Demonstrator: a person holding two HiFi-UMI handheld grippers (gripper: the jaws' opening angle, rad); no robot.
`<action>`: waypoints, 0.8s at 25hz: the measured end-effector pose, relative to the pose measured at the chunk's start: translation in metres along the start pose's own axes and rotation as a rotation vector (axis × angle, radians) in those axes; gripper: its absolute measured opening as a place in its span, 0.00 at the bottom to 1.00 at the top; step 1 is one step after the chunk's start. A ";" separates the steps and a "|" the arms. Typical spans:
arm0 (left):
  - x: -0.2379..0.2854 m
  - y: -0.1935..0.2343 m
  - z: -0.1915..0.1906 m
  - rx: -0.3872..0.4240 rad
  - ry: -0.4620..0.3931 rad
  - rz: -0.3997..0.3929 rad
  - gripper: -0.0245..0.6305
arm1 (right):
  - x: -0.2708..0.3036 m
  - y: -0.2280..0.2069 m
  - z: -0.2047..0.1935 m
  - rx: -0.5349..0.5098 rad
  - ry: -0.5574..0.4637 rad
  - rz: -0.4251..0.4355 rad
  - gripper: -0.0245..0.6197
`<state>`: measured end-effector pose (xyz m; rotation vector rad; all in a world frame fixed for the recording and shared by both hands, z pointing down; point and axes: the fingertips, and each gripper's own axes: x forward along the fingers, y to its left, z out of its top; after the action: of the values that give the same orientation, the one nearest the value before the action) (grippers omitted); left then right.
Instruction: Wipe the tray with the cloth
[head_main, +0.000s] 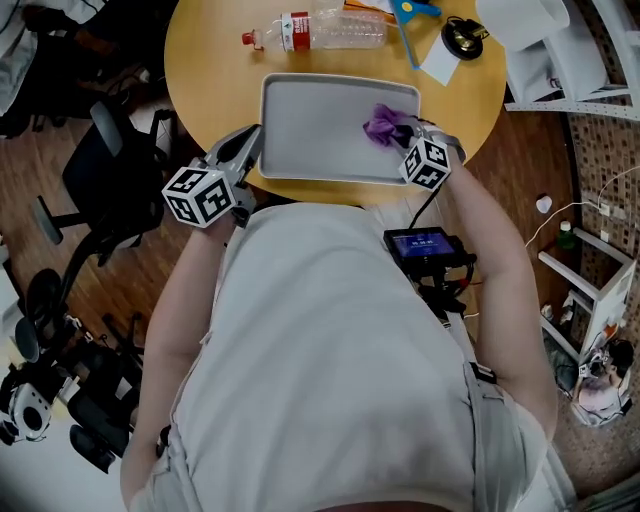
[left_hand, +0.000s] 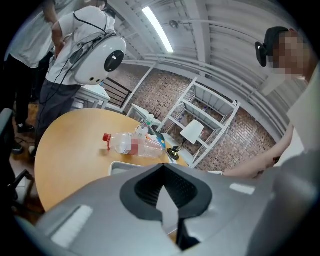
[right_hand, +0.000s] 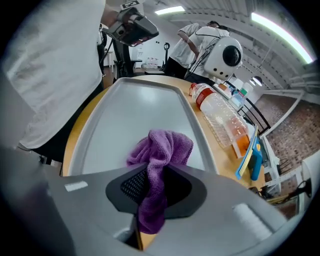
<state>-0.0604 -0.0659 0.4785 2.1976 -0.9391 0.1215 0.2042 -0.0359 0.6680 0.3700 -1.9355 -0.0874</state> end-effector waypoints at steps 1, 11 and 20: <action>0.002 -0.002 -0.001 0.005 0.007 -0.010 0.04 | -0.003 0.009 0.000 0.011 -0.007 0.005 0.14; 0.014 -0.005 -0.016 0.054 0.077 -0.046 0.04 | -0.024 0.087 -0.001 0.079 -0.048 0.137 0.14; 0.008 -0.006 -0.017 0.047 0.063 -0.035 0.04 | -0.019 0.102 0.024 -0.006 -0.082 0.187 0.14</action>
<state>-0.0473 -0.0570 0.4898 2.2386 -0.8707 0.1975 0.1663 0.0637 0.6657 0.1821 -2.0407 0.0141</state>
